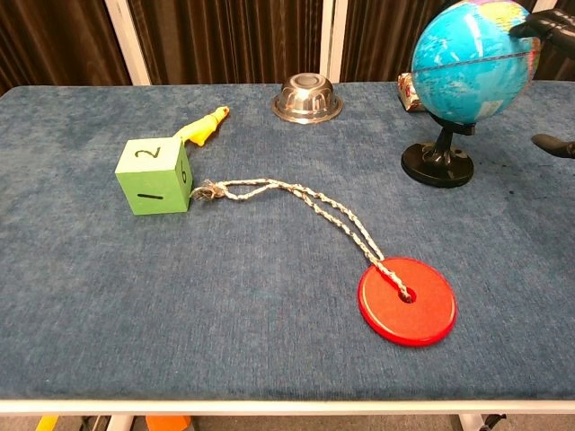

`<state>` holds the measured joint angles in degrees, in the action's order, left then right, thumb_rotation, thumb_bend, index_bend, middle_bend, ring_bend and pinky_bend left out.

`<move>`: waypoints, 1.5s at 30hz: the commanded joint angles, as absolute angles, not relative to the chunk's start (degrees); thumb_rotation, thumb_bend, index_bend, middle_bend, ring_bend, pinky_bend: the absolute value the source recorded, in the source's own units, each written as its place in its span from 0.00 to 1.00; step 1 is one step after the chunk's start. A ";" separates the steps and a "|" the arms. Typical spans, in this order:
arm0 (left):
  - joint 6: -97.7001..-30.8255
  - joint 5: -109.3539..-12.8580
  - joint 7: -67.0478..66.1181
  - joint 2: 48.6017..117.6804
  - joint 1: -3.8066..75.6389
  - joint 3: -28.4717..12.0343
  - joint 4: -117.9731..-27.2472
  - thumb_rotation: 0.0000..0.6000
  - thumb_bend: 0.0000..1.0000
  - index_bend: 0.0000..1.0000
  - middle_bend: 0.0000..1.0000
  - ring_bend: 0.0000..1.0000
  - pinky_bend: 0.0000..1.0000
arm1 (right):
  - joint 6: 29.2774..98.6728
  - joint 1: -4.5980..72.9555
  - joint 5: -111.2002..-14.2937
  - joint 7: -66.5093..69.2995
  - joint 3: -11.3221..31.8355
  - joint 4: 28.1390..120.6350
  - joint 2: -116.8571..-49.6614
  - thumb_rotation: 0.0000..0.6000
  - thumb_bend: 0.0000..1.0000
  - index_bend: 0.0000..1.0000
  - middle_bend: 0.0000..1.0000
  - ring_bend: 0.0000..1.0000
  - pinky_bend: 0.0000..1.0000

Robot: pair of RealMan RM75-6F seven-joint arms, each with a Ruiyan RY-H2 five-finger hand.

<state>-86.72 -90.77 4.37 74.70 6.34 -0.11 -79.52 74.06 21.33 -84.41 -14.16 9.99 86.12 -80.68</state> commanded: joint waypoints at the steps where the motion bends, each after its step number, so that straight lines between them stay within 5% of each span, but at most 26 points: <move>1: -86.64 -90.76 4.26 74.67 6.37 -0.09 -79.62 1.00 0.00 0.14 0.09 0.02 0.05 | 74.20 20.40 -80.61 -14.71 10.98 85.48 -80.84 1.00 0.21 0.00 0.00 0.00 0.00; 12: -86.49 -90.77 3.69 74.63 6.49 -0.09 -80.03 1.00 0.00 0.14 0.09 0.02 0.05 | 75.46 18.55 -73.31 -15.53 12.84 85.70 -80.72 1.00 0.21 0.00 0.00 0.00 0.00; 30: -86.70 -90.69 4.04 74.72 6.38 -0.11 -79.76 1.00 0.00 0.14 0.09 0.02 0.05 | 81.91 20.38 -94.27 -8.88 5.70 85.20 -81.37 1.00 0.21 0.00 0.00 0.00 0.00; 45: -86.82 -90.73 4.43 74.71 6.25 -0.02 -79.49 1.00 0.00 0.14 0.09 0.02 0.05 | 76.88 21.07 -87.36 -12.31 7.10 86.97 -80.38 1.00 0.21 0.00 0.00 0.00 0.00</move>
